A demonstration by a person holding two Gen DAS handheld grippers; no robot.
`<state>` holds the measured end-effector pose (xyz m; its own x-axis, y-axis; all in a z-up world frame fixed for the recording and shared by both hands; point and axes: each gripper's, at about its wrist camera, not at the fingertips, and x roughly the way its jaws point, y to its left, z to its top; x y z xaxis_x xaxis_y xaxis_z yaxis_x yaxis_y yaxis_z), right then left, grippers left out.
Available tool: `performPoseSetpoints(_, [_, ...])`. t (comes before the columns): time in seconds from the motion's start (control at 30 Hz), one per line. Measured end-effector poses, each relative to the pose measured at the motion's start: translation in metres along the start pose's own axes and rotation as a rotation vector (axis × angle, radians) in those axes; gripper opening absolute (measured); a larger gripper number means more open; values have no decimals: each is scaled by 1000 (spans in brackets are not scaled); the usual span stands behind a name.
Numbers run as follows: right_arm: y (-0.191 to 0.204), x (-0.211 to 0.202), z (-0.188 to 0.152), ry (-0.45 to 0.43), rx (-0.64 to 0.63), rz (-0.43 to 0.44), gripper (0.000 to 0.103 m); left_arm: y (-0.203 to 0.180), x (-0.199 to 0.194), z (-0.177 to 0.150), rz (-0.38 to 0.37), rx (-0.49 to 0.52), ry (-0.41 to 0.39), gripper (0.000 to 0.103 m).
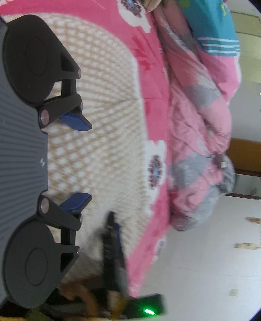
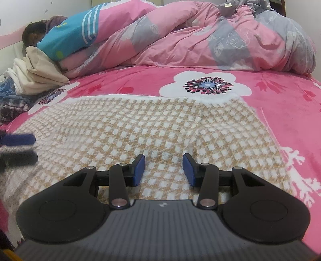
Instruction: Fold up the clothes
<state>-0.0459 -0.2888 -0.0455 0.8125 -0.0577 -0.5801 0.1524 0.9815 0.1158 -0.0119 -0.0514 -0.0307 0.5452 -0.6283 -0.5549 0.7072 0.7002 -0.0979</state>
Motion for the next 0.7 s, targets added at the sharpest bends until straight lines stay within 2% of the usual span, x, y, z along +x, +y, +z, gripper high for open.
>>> performPoseSetpoints(0.13, [0,0,0,1,-1,-1,41,9,5,-9,-22,-49,0,74])
performPoseSetpoints(0.4, [8,-8,8,16,7,-21,41,6,4,-11,-12,-32,0,75])
performPoseSetpoints(0.57, [26,-44,11,-46,-17,59,41,6,4,-11,-12,-34,-3,75])
performPoseSetpoints(0.7, [40,-57,-3,-24,-52,103,41,6,3,-11,-12,-35,-3,75])
